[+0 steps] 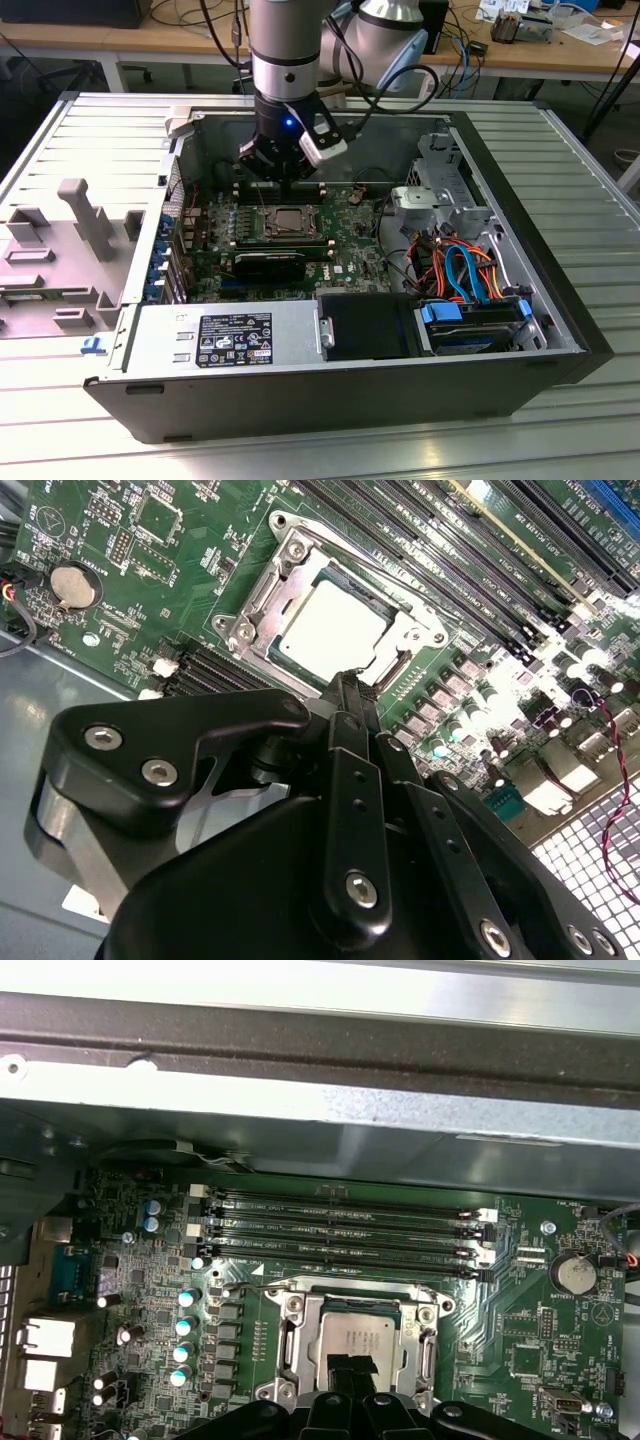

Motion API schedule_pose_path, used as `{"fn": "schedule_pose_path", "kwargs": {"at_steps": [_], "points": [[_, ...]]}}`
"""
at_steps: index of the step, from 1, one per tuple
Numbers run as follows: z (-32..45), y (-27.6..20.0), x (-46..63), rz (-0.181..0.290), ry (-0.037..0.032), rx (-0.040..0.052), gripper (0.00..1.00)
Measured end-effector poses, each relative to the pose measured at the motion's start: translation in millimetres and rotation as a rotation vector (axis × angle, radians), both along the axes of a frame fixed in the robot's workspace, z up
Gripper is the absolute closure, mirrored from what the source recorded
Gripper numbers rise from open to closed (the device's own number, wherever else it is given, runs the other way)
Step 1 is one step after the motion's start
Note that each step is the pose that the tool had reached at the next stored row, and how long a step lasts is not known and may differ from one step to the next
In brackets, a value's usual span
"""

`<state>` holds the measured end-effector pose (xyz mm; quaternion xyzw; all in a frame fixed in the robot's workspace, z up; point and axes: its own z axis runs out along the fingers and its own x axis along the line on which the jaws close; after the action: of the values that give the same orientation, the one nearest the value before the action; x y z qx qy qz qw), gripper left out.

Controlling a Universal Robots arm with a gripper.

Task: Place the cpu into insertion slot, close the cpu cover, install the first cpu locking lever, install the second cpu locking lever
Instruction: 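Install the first cpu locking lever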

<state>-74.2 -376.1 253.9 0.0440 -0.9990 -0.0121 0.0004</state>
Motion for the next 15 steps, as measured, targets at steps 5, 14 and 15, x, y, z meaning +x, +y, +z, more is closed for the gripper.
{"fn": "schedule_pose_path", "kwargs": {"at_steps": [5,14,15], "points": [[0.0,0.0,-1.9,0.000,0.0000,0.0000,0.89],[0.0,0.0,-3.0,0.000,0.0000,0.0000,0.89],[0.0,0.0,-3.1,0.000,0.0000,0.0000,0.89]]}}
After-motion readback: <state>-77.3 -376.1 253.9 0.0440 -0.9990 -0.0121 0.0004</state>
